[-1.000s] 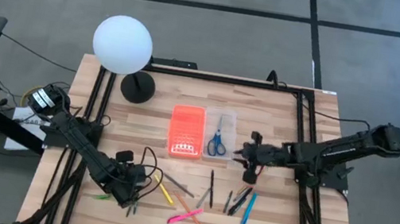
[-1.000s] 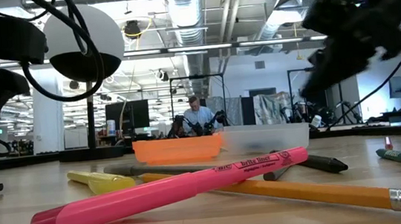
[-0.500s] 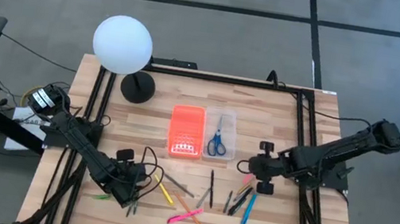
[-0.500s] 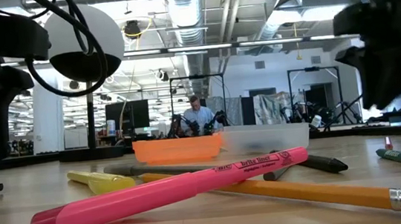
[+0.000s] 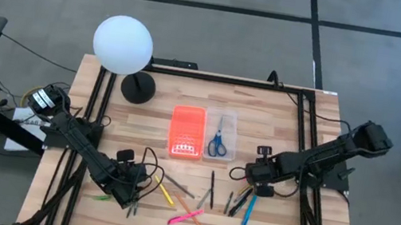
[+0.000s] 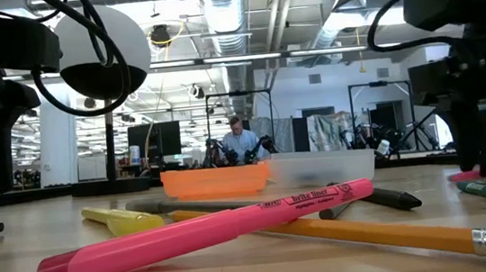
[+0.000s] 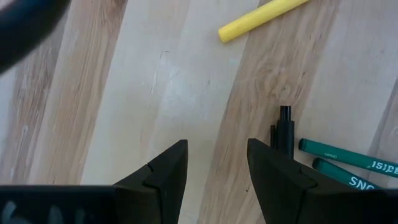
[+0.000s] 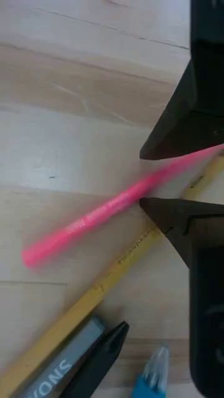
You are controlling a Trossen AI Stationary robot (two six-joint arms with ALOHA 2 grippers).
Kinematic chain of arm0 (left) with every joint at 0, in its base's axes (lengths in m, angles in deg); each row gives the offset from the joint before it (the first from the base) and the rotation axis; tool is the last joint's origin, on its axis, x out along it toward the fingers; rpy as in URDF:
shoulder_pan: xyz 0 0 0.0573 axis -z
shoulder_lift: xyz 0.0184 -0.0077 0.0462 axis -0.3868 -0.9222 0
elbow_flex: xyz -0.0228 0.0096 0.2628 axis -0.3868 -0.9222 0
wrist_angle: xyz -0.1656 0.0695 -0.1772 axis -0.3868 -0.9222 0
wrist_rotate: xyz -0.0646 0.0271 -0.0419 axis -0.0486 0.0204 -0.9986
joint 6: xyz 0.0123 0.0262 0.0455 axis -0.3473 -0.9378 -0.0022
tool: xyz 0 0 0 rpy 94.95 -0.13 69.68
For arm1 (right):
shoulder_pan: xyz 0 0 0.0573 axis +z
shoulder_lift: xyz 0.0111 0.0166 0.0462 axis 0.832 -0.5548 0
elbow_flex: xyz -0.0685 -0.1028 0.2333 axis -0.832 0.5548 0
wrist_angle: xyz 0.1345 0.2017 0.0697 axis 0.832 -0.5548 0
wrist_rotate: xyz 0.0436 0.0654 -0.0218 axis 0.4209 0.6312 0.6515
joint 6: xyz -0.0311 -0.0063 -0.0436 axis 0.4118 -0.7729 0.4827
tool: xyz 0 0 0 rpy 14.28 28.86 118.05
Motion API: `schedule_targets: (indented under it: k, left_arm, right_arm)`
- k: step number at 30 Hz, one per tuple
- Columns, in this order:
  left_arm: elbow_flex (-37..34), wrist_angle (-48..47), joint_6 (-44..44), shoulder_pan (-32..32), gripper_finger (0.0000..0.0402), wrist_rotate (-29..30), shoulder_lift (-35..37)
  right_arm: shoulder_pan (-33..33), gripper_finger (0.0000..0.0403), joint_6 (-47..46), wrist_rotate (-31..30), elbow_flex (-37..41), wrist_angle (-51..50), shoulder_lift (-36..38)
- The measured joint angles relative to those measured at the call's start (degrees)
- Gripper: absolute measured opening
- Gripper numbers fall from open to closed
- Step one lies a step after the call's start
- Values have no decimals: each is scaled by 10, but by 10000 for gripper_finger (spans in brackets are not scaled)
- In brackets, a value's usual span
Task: Pick & place school supplies into a supply box
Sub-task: Put the pink pencil into the orange supply box
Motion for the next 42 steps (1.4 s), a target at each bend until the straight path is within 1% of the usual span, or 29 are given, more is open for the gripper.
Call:
schedule_targets:
  k: [4,7,9,12,18,20,23,25,28,34,37,39,42]
  left_arm:
    - [0,0,-3,0,162,18,0]
    - [0,0,-9,0,162,27,0]
    - [0,0,-9,0,162,30,0]
    - [0,-1,-14,0,162,41,0]
    - [0,-1,-20,0,162,55,0]
    - [0,-1,-20,0,162,57,0]
    - [0,-1,-22,0,162,61,0]
    - [0,-1,-23,0,162,66,0]
    - [0,-1,-24,0,162,74,0]
    - [0,-1,-24,0,162,75,0]
    - [0,-1,-24,0,162,75,0]
    - [0,-1,-24,0,162,76,0]
    - [0,-1,-24,1,162,76,0]
  right_arm:
    - [-8,106,-10,4,-1,-3,-17]
    - [-20,105,-19,25,-2,-5,-19]
    - [-30,98,-36,35,-2,-8,-18]
    - [-48,73,-64,52,0,-11,-12]
    - [-78,9,-95,92,0,-9,-11]
    - [-83,8,-113,94,0,-9,-12]
    - [-87,18,-125,96,0,-9,-12]
    - [-87,18,-126,93,0,-9,-13]
    - [-87,6,-126,88,0,-9,-13]
    - [-79,3,-122,81,-1,-16,-6]
    - [-70,2,-121,63,-10,-34,4]
    - [-63,1,-118,40,-14,-66,10]
    - [-56,1,-120,21,-35,-79,15]
